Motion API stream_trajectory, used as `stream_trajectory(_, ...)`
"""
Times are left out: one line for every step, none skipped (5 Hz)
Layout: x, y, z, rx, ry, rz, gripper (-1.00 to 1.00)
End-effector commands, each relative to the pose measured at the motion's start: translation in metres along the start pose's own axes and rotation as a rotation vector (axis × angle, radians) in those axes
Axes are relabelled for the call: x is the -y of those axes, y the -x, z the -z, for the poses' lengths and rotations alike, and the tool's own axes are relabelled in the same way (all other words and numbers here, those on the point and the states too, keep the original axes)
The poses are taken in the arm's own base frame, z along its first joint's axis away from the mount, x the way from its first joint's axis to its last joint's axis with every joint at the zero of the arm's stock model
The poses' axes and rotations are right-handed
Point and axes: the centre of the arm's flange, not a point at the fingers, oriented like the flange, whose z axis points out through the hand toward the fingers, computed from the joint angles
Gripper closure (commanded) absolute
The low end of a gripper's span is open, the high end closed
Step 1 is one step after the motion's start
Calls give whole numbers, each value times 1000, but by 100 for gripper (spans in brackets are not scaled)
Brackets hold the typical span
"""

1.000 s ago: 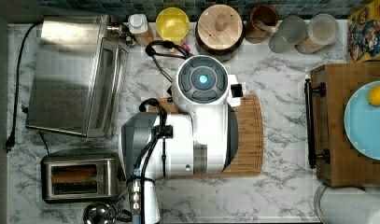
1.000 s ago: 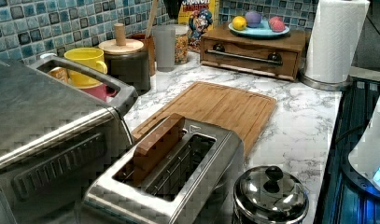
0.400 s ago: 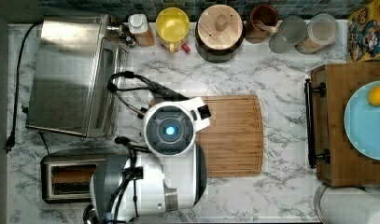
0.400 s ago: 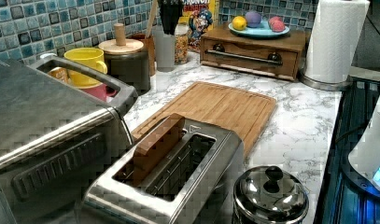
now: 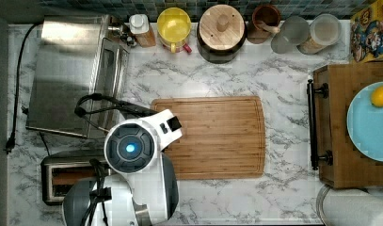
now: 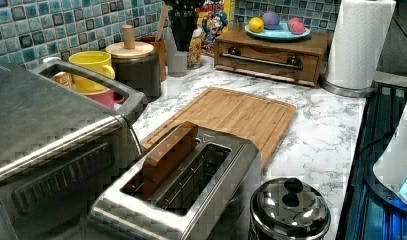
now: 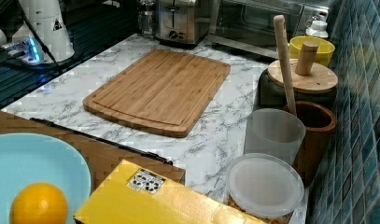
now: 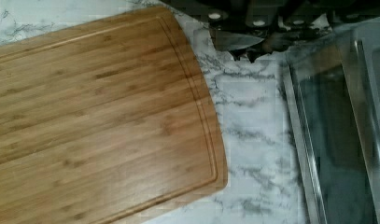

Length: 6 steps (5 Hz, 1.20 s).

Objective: Turn on the toaster.

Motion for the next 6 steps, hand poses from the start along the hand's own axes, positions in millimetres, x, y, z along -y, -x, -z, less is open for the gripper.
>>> stream_trajectory(-7, 66, -53, 122, -38, 128, 100)
stream_trajectory(-2, 82, -48, 118, -84, 221, 100)
stream_trajectory(0, 98, -49, 85, -119, 294, 100)
stream_trajectory(-1, 105, -49, 57, -148, 339, 100)
stream_trajectory(0, 112, -67, 76, -134, 385, 100)
stream_trajectory(1, 111, -82, 64, -98, 358, 100)
